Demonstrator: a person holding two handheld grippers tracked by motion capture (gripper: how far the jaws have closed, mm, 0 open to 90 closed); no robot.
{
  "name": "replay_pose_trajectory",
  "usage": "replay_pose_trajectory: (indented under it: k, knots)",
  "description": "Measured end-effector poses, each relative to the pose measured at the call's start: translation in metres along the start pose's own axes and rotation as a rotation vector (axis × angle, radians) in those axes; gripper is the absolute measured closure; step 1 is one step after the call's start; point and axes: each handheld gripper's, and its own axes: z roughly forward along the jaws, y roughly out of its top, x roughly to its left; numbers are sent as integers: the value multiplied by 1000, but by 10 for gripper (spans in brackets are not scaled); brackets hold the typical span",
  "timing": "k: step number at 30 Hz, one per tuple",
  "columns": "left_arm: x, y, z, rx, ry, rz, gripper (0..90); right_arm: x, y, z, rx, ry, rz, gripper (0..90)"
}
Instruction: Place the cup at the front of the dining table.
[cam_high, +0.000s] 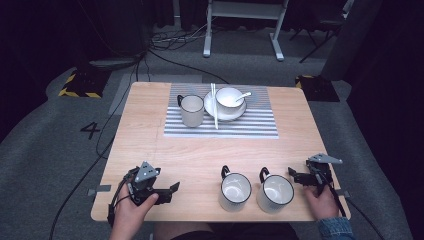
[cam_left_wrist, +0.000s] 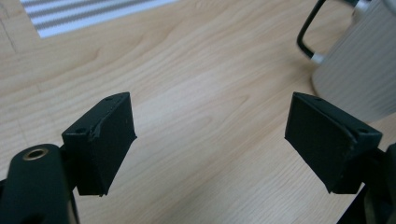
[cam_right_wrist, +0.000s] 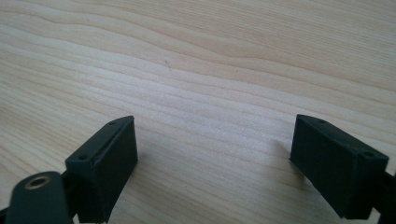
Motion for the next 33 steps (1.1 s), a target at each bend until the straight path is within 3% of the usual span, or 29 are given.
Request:
replay_pose_trajectory:
  k: [6, 10, 12, 20, 22, 24, 26, 29, 30, 33]
  knots:
    - [2, -10, 8, 63, 33, 2, 162, 0, 0, 0, 0, 0, 0, 149]
    - [6, -16, 16, 157, 38, -1, 162, 0, 0, 0, 0, 0, 0, 149]
    - [9, -18, 20, 178, 48, -7, 165, 0, 0, 0, 0, 0, 0, 149]
    - [8, -24, 30, 248, 65, 48, 165, 0, 0, 0, 0, 0, 0, 149]
    - [7, -24, 33, 251, 63, 76, 154, 0, 0, 0, 0, 0, 0, 149]
    - [4, -24, 34, 265, 68, 67, 153, 0, 0, 0, 0, 1, 1, 149]
    - [4, -24, 35, 254, 81, 95, 139, 0, 0, 0, 0, 0, 0, 149]
    - [1, -27, 40, 255, 47, 119, 31, 0, 0, 0, 0, 1, 0, 149]
    - [1, -28, 41, 236, 33, 143, 0, 0, 0, 0, 0, 1, 1, 149]
    - [1, -31, 45, 171, 40, 140, 0, 0, 0, 0, 0, 0, 0, 149]
